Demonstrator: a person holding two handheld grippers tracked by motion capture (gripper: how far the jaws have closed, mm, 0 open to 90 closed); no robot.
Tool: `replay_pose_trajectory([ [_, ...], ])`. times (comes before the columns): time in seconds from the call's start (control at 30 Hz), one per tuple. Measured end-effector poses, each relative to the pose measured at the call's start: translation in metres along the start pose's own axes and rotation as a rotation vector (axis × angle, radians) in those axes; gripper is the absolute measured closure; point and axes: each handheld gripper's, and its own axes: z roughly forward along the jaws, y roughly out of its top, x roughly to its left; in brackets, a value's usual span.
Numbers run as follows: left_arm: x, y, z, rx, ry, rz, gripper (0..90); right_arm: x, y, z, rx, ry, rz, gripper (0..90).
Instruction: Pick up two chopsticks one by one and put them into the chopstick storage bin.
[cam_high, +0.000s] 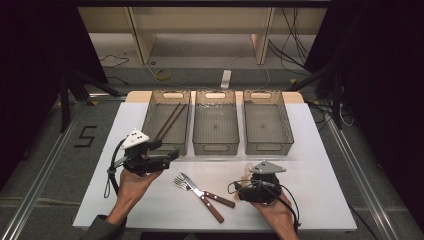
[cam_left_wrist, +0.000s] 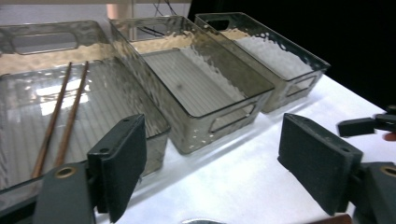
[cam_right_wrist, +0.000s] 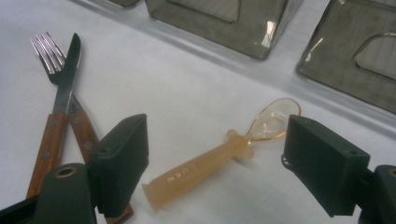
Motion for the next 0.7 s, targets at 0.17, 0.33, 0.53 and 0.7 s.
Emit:
replay_pose_trajectory([
  [0.17, -0.003, -0.006, 0.0, 0.009, -0.011, 0.036, 18.3, -0.002, 0.0, 0.004, 0.026, 0.011, 0.0, 22.6],
  [0.33, -0.006, -0.009, -0.001, 0.015, -0.017, 0.053, 15.9, -0.002, 0.0, 0.008, 0.052, 0.014, -0.003, 22.3],
  [0.53, -0.006, -0.013, -0.002, 0.022, -0.01, 0.049, 15.9, 0.0, 0.0, 0.011, 0.072, 0.002, -0.012, 22.0],
  [0.7, -0.01, -0.016, -0.005, 0.022, -0.005, 0.076, 15.9, 0.001, 0.001, 0.014, 0.087, -0.009, -0.015, 21.7],
])
